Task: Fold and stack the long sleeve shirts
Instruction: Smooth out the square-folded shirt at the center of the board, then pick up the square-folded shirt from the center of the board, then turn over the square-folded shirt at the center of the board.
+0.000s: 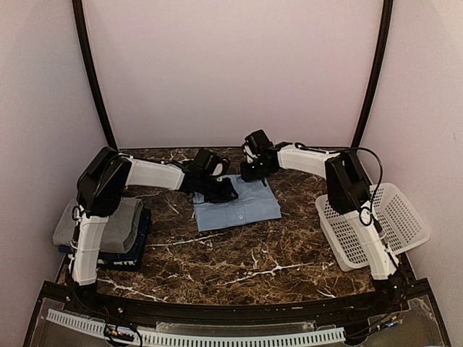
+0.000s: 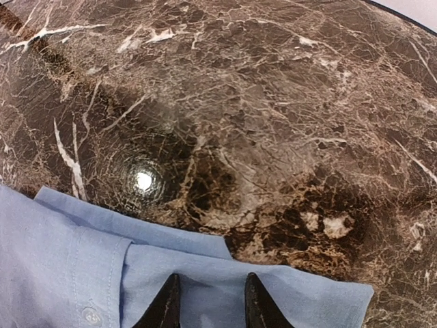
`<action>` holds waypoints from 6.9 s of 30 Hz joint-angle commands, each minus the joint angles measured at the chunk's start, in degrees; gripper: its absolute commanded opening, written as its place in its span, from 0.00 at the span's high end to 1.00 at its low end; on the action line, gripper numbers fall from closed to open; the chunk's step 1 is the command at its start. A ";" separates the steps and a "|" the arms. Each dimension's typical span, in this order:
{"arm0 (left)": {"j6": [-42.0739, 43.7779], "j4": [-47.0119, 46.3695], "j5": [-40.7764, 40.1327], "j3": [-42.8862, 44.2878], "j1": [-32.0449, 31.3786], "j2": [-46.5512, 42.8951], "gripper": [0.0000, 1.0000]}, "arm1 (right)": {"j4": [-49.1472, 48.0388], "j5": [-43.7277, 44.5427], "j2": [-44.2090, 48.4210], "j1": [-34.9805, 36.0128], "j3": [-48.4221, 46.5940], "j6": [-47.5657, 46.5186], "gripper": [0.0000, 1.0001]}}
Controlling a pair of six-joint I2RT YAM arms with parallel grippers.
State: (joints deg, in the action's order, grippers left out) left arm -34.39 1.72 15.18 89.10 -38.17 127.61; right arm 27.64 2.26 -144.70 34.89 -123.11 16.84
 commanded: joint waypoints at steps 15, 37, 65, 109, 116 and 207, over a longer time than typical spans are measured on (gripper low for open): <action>0.25 -0.73 5.64 -16.43 -2.71 -13.05 0.79 | -7.40 -4.83 17.11 1.55 28.79 2.94 0.69; -8.62 0.09 -1.64 -41.44 2.30 -41.58 0.76 | -5.70 4.47 37.87 20.53 48.21 6.87 0.68; -5.71 2.48 6.21 -41.37 8.73 -30.52 0.61 | -4.80 8.27 41.08 26.77 54.41 11.34 0.53; -10.69 1.46 6.51 -43.38 7.68 -36.07 1.00 | -9.70 8.10 57.59 22.72 68.75 20.22 0.64; -6.63 8.96 7.13 -41.06 8.84 -40.34 1.00 | -10.92 7.40 55.34 20.30 66.84 18.54 0.67; -1.82 7.21 35.43 -20.10 -3.90 -31.68 1.00 | -43.01 -44.94 -4.08 -0.64 17.47 30.71 0.74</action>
State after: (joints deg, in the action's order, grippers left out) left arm -33.98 14.50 48.14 68.69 -38.26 92.64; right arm -20.73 -39.11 -146.63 36.64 -102.59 50.78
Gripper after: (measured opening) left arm 0.008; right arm 0.250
